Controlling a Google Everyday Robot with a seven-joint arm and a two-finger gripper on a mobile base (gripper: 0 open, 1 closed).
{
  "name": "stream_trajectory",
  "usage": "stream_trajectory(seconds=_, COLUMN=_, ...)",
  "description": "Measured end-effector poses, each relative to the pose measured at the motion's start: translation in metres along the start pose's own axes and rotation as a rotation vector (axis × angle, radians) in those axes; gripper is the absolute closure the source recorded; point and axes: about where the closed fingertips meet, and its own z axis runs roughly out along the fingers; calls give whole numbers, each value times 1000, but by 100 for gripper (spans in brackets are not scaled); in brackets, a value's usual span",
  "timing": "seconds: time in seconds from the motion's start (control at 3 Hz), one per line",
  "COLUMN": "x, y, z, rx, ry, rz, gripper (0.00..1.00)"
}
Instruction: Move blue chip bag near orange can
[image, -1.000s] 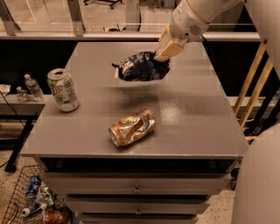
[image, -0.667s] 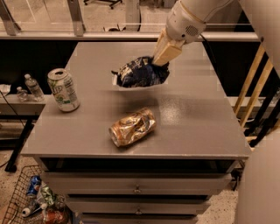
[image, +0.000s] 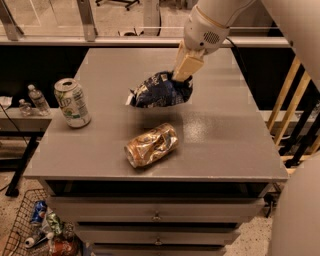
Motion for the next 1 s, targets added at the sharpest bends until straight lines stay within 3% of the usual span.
stream_trajectory(seconds=1.0, x=3, y=21, z=10, rx=-67, ry=12, rz=128, gripper=100)
